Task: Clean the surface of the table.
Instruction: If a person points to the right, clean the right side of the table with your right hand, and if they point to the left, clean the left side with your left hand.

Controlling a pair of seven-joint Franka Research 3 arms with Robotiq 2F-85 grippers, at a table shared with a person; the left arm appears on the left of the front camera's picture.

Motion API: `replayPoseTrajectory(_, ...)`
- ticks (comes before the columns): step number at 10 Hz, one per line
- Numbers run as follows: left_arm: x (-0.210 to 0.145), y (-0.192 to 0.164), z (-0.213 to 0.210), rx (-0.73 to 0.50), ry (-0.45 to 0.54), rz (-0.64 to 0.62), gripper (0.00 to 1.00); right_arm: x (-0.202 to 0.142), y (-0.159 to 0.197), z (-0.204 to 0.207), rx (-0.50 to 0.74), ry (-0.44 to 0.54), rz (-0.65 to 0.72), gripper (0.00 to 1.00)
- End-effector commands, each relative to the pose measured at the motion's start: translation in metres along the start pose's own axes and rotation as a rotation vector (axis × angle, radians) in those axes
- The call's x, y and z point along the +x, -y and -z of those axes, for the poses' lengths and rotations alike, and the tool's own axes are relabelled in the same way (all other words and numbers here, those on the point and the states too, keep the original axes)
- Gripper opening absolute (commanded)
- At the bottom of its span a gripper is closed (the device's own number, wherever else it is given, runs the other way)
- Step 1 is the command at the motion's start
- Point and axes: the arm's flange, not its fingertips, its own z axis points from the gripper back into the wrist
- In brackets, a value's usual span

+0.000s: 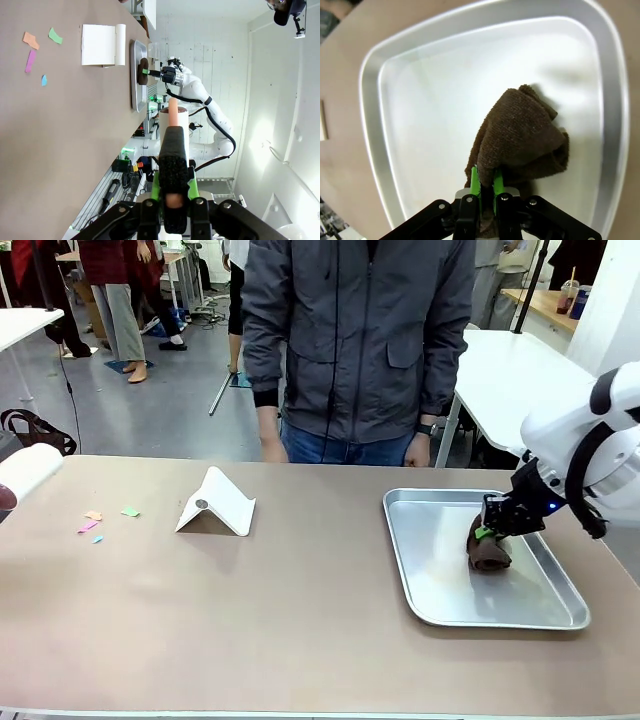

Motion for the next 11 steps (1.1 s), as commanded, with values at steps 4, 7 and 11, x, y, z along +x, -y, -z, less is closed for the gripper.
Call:
replayPoseTrajectory(4,-0.004,0.002,0.002,-0.001,-0.006,0.018,0.14,0.009,0.01,-0.005,0.609,-0.056,0.076,0.11)
replayPoseTrajectory(7,-0.004,0.002,0.002,-0.001,-0.006,0.018,0.14,0.017,0.031,-0.01,0.92,-0.115,0.217,0.11)
replayPoseTrajectory(11,-0.004,0.002,0.002,-0.001,-0.006,0.018,0.14,0.002,0.063,-0.039,1.273,-0.137,0.24,0.11)
